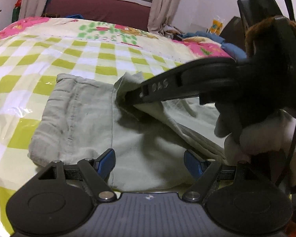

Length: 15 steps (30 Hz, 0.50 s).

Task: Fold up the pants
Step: 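Lift the leg end with the right gripper and fold it over the trousers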

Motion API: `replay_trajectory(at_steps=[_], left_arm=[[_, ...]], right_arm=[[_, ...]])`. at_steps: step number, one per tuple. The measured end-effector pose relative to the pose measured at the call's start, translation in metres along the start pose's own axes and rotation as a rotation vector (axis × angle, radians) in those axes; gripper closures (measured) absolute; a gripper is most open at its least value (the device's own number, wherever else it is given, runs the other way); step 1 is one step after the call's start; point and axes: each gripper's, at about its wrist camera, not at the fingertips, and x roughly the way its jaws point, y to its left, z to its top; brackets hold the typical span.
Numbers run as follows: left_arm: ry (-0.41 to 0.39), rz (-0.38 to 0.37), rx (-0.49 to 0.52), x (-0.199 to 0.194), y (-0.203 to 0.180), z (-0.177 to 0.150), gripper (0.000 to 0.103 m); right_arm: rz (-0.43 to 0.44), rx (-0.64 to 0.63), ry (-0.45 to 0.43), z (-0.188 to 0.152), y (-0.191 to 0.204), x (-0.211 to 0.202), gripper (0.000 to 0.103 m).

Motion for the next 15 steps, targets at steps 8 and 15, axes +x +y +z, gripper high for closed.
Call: replay_trajectory(at_steps=[8,15], left_arm=[[-0.038,0.032,-0.001,-0.015,0.011,-0.004,0.013],[0.025,0.128,0.104,-0.022,0.007,-0.023,0.014]], right_arm=[[0.045,0.101,-0.228,0.031,0.002,-0.035,0.099],[0.154,-0.228,0.027,-0.016,0.066,0.020,0.098]])
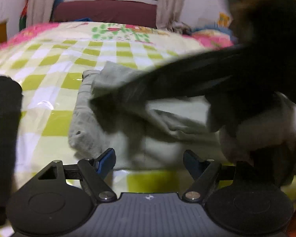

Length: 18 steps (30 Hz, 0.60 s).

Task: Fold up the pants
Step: 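Lift the leg end with the right gripper and fold it over the trousers, then lay the folded end on the stack and open the right gripper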

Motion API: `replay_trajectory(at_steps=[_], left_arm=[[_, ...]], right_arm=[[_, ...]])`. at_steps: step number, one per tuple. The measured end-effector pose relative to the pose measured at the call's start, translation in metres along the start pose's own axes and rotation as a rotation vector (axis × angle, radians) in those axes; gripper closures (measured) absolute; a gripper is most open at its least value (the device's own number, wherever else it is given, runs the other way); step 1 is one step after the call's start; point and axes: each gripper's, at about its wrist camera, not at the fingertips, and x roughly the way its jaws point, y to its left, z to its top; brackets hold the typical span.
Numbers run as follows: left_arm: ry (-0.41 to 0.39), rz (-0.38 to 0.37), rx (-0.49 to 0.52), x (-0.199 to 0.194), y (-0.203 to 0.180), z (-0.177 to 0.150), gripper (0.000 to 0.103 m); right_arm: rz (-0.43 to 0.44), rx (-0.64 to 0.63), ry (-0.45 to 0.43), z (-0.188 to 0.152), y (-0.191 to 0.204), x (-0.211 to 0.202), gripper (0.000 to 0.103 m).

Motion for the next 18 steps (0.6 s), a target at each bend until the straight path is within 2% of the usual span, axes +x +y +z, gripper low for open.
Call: replay_trajectory(at_steps=[2,5,6,9,11,12,13,15,18], left_arm=[[-0.002,0.002,0.031,-0.006,-0.005,-0.006,0.013],[0.002,0.006,0.036,-0.005,-0.007,-0.005,0.013],[0.003,0.004,0.030,-0.005,-0.007,-0.005,0.013],[-0.004,-0.002,0.009,-0.007,-0.004,-0.005,0.013],[-0.004,0.000,-0.003,-0.008,-0.001,-0.005,0.013],[-0.002,-0.001,-0.007,-0.009,0.000,-0.007,0.013],[-0.001,-0.004,-0.010,-0.011,0.000,-0.008,0.013],[0.008,-0.006,-0.009,-0.012,0.000,-0.008,0.013],[0.015,0.006,-0.008,-0.023,0.005,-0.014,0.013]], right_arm=[[0.005,-0.028,0.048,-0.009,0.004,0.011,0.098],[0.017,0.013,0.058,-0.009,-0.002,0.015,0.098],[0.020,0.027,0.052,-0.007,-0.003,0.013,0.098],[0.035,0.028,-0.041,0.000,0.004,-0.010,0.098],[0.043,-0.017,-0.073,0.003,0.008,-0.017,0.097],[0.041,-0.056,-0.047,0.002,0.011,-0.012,0.094],[0.052,-0.073,0.020,0.000,0.013,-0.002,0.093],[0.094,-0.045,0.113,-0.005,0.011,0.012,0.087],[0.135,-0.015,0.086,-0.003,0.002,-0.004,0.081]])
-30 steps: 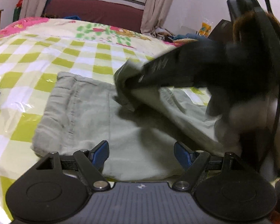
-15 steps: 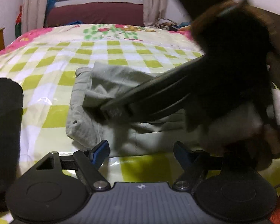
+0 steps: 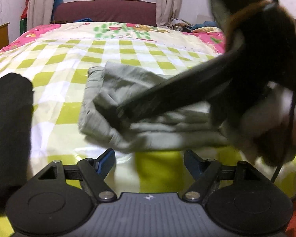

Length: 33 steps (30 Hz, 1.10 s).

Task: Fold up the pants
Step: 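Lay the folded end on the stack and open the right gripper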

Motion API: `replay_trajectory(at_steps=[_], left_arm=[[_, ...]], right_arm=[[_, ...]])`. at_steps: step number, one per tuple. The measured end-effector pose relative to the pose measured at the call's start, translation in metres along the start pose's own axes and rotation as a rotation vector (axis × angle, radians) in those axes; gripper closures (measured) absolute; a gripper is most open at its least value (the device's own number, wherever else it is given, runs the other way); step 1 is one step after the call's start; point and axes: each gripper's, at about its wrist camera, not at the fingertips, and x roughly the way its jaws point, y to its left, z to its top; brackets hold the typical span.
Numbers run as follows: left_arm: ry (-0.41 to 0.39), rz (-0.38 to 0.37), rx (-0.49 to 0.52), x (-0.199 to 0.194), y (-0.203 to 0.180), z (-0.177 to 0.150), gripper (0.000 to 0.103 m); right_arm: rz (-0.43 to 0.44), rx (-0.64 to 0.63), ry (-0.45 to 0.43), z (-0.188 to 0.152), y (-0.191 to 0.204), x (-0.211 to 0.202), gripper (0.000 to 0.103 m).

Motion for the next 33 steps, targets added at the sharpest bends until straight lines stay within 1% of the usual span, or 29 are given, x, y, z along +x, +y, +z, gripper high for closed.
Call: replay_trajectory(at_steps=[2,4,6,7,9,10,12,13,15,16,18,19,21,23,24,25,26,28,30,32,33], left_arm=[[-0.005,0.003,-0.008,-0.008,0.002,0.000,0.013],[-0.042,0.014,0.002,-0.019,0.003,0.004,0.013],[-0.099,0.023,0.006,-0.028,0.006,0.013,0.013],[-0.131,0.020,0.004,-0.031,0.006,0.019,0.012],[-0.199,0.019,0.003,-0.029,0.009,0.031,0.009],[-0.221,0.033,0.003,-0.023,0.010,0.037,0.008],[-0.245,0.046,-0.002,-0.007,0.013,0.048,0.008],[-0.248,0.050,-0.001,0.003,0.013,0.052,0.008],[-0.224,0.071,0.022,0.022,0.010,0.054,0.008],[-0.191,0.090,0.027,0.033,0.010,0.052,0.008],[-0.081,0.138,0.042,0.057,0.008,0.040,0.009],[-0.064,0.168,0.073,0.059,0.005,0.032,0.009],[-0.075,0.206,0.157,0.054,-0.005,0.019,0.009],[-0.068,0.218,0.184,0.047,-0.012,0.014,0.009],[-0.070,0.222,0.187,0.045,-0.013,0.013,0.009],[-0.074,0.222,0.182,0.042,-0.012,0.013,0.009],[-0.078,0.219,0.173,0.040,-0.012,0.015,0.009],[-0.078,0.209,0.152,0.037,-0.010,0.017,0.009],[-0.081,0.210,0.141,0.038,-0.009,0.022,0.009],[-0.085,0.211,0.137,0.036,-0.010,0.022,0.009],[-0.087,0.212,0.137,0.036,-0.011,0.021,0.009]], right_arm=[[0.042,0.034,-0.047,0.005,-0.007,-0.021,0.066],[0.038,0.050,-0.106,0.011,-0.017,-0.045,0.061],[-0.005,0.068,-0.149,0.015,-0.032,-0.064,0.059],[-0.039,0.073,-0.154,0.017,-0.039,-0.069,0.058],[-0.169,0.078,-0.134,0.020,-0.061,-0.071,0.057],[-0.232,0.077,-0.113,0.021,-0.071,-0.068,0.057],[-0.327,0.064,-0.069,0.018,-0.086,-0.059,0.058],[-0.362,0.048,-0.048,0.014,-0.092,-0.055,0.057],[-0.386,0.003,0.007,0.006,-0.098,-0.043,0.058],[-0.405,-0.022,0.035,0.003,-0.100,-0.035,0.058],[-0.455,-0.073,0.090,-0.005,-0.107,-0.019,0.058],[-0.481,-0.084,0.103,-0.009,-0.113,-0.014,0.059],[-0.510,-0.068,0.081,-0.012,-0.126,-0.012,0.057],[-0.554,-0.023,0.071,-0.007,-0.140,-0.012,0.055],[-0.556,0.006,0.063,-0.002,-0.141,-0.017,0.055],[-0.522,0.027,0.032,0.001,-0.140,-0.025,0.055],[-0.455,0.027,-0.011,0.005,-0.134,-0.035,0.056],[-0.313,-0.007,-0.057,0.012,-0.119,-0.046,0.057],[-0.179,-0.034,-0.047,0.020,-0.106,-0.042,0.056],[-0.099,-0.054,-0.025,0.028,-0.097,-0.028,0.056],[-0.079,-0.069,-0.010,0.033,-0.092,-0.018,0.056]])
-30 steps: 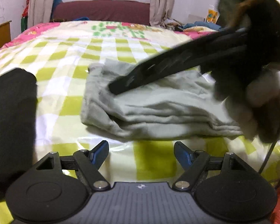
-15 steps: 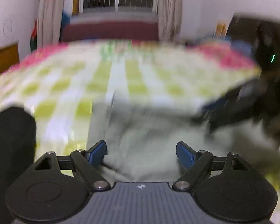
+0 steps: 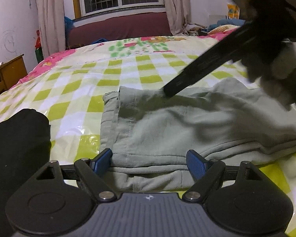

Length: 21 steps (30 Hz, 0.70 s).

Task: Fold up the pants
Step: 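Lay the folded end on the stack and open the right gripper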

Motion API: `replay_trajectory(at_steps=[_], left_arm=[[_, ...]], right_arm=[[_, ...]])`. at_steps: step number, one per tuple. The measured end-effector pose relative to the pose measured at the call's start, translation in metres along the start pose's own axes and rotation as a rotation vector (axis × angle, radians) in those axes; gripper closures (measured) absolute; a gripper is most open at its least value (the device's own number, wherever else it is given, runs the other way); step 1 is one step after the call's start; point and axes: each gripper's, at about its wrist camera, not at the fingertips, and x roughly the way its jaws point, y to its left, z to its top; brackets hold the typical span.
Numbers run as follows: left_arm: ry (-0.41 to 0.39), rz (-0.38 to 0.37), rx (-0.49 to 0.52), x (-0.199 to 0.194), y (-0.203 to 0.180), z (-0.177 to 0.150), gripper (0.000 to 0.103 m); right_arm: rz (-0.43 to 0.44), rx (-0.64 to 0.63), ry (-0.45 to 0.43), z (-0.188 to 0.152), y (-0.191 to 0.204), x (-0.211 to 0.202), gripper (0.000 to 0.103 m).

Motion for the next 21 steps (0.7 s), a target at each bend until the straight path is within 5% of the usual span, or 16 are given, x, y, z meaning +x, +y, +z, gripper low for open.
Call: replay_trajectory(at_steps=[3,5,6,10,15,19,21], left_arm=[[0.004,0.002,0.006,0.000,-0.002,-0.003,0.009],[0.019,0.011,0.032,0.004,-0.005,-0.005,0.008],[0.019,0.017,0.046,0.004,-0.007,-0.006,0.008],[0.031,0.023,0.066,0.004,-0.010,-0.006,0.008],[0.031,0.033,0.063,-0.005,-0.008,-0.006,0.008],[0.022,0.053,0.085,-0.015,-0.012,-0.003,0.008],[0.009,0.060,0.093,-0.020,-0.015,-0.002,0.008]], right_arm=[[0.007,-0.031,0.037,0.010,0.009,0.030,0.057],[-0.014,0.006,0.084,0.015,0.012,0.050,0.086],[-0.008,0.046,0.095,0.018,0.009,0.058,0.089],[-0.027,0.054,0.089,0.020,0.015,0.070,0.088],[-0.098,0.074,-0.004,0.014,0.017,0.033,0.085],[-0.144,0.144,-0.106,-0.015,0.004,-0.030,0.057],[-0.203,0.204,-0.125,-0.039,-0.013,-0.063,0.056]])
